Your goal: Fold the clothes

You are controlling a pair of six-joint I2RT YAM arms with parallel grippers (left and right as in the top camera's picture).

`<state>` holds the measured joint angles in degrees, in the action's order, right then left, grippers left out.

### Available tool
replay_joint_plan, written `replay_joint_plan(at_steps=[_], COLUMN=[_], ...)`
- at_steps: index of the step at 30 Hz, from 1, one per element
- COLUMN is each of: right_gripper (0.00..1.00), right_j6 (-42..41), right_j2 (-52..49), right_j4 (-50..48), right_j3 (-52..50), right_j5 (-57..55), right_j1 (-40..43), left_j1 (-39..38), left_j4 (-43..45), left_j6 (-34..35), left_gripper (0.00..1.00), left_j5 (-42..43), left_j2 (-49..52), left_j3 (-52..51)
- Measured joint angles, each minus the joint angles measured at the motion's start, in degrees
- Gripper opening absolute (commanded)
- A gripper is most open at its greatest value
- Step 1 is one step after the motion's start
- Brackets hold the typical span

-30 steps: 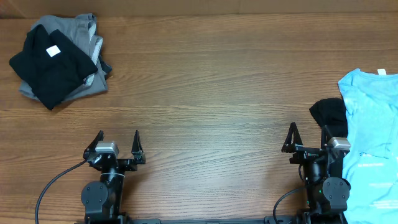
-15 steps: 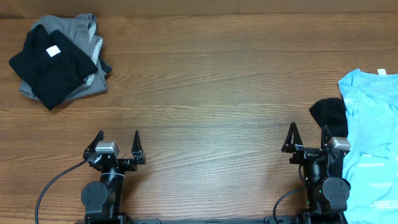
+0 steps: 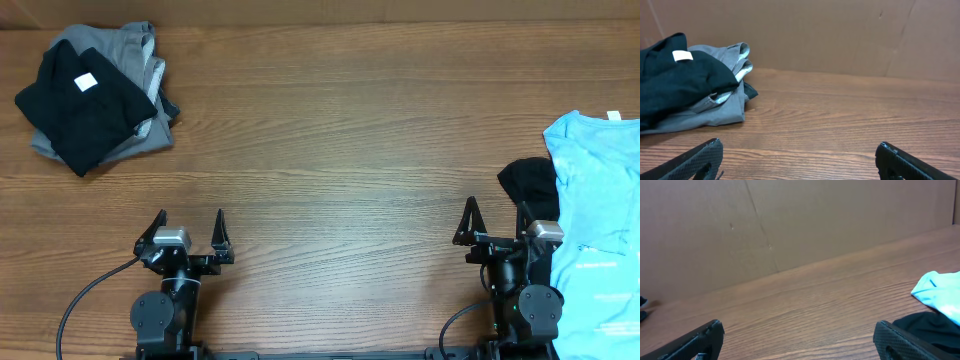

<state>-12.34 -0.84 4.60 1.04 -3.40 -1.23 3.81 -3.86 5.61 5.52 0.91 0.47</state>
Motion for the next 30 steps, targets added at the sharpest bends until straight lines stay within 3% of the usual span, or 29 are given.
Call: replay_joint_plan(at_steps=[30], right_gripper=[1.00], right_j6=[-0.02], right_j2=[0.00], right_j4=[0.00], right_j3=[0.02], right_j5=[0.79], right_j1=[0.00], left_j1=[0.00], left_j4=[0.00], left_j6=[0.26], left_gripper=[1.00], left_j5=[0.07], left_j2=[0.00], left_j3=[0.00])
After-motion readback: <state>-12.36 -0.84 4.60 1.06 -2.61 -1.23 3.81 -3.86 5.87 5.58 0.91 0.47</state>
